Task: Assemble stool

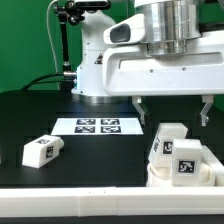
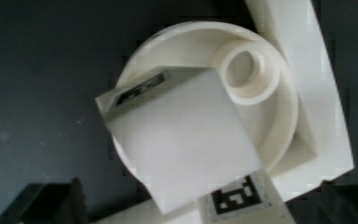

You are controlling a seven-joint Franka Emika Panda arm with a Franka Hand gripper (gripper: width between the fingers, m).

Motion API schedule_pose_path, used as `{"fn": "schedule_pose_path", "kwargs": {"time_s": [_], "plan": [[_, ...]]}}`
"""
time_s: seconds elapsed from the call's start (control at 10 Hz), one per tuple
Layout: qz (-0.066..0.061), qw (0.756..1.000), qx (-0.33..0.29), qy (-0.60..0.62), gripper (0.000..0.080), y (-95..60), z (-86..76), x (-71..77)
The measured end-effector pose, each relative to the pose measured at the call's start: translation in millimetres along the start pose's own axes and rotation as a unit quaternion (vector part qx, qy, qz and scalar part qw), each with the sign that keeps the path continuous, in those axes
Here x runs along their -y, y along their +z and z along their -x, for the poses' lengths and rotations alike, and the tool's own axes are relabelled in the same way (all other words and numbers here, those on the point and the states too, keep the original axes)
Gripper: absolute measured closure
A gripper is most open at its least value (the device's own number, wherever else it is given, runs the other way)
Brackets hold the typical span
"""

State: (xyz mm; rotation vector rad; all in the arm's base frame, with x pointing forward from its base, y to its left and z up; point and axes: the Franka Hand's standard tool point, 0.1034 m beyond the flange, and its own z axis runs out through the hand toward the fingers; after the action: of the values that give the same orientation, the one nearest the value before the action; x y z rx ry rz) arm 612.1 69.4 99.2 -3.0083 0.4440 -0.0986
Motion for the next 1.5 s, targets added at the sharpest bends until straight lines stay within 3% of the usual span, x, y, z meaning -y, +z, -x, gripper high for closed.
{"fn": "schedule_pose_path", "kwargs": {"time_s": [0.4,0.8,1.0,1.5], "plan": [[-0.003,0.989,0.006,-0.145,0.015,-2.3,3.0,-0.5],[0.002,0.958,0.006,-0.287,0.015,-2.3,1.6,-4.3],[0.017,0.914,0.006,-0.404,0.015,-3.0,3.9,-0.5],[0.03,0.782,0.027,-0.622,0.015,3.9,14.8,-0.6]]}}
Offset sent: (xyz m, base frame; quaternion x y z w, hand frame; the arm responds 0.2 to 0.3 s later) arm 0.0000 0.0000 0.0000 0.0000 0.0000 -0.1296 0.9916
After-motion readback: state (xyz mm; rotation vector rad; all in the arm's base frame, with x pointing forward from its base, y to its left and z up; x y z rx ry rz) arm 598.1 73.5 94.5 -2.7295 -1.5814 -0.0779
